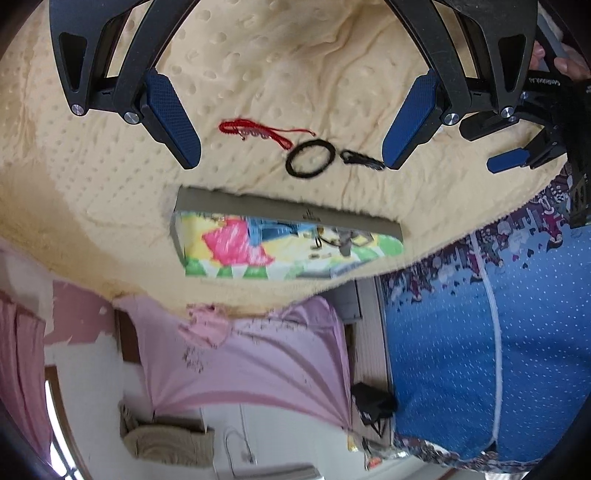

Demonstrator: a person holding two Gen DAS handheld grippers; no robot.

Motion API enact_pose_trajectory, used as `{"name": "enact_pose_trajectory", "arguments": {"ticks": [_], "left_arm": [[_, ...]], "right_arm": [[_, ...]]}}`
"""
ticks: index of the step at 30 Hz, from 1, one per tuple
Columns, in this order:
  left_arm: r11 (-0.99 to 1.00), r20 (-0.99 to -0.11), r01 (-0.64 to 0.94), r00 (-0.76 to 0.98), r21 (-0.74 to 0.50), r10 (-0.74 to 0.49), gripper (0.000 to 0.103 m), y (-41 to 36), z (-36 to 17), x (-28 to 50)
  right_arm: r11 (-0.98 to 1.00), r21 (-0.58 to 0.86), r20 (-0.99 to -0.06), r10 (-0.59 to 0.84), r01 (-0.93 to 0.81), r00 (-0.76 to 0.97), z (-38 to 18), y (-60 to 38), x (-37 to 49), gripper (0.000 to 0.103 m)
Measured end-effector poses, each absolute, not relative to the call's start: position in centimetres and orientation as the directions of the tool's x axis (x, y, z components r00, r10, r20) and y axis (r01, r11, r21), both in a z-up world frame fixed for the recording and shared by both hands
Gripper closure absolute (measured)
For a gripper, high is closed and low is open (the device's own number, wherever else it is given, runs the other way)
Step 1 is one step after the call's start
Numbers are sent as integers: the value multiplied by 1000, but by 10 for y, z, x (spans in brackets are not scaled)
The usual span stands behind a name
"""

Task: Organize jewelry
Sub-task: 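Grasp the white chain-link hair clip with the left tool while the right tool grasps the red bead bracelet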

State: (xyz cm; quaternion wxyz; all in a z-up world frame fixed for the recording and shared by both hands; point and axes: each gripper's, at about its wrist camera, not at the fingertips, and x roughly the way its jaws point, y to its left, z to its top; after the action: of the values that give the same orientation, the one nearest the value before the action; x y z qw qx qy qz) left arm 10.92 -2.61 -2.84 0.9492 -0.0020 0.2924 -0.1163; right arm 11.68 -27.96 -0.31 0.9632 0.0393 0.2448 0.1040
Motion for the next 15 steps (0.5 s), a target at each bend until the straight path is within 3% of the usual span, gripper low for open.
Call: {"name": "enact_pose_trajectory", "arguments": {"ticks": [6, 10, 15], "left_arm": [[967, -642, 231, 728, -102, -242, 49, -29, -42, 131], [961, -667, 247, 697, -123, -264, 58, -32, -49, 137], [958, -689, 256, 672, -128, -272, 72, -39, -53, 146]], "right_arm": [[967, 169, -552, 255, -193, 794, -20, -287, 152, 7], [955, 211, -601, 295, -208, 743, -34, -292, 173, 7], [940, 283, -649, 333, -190, 684, -54, -300, 195, 23]]}}
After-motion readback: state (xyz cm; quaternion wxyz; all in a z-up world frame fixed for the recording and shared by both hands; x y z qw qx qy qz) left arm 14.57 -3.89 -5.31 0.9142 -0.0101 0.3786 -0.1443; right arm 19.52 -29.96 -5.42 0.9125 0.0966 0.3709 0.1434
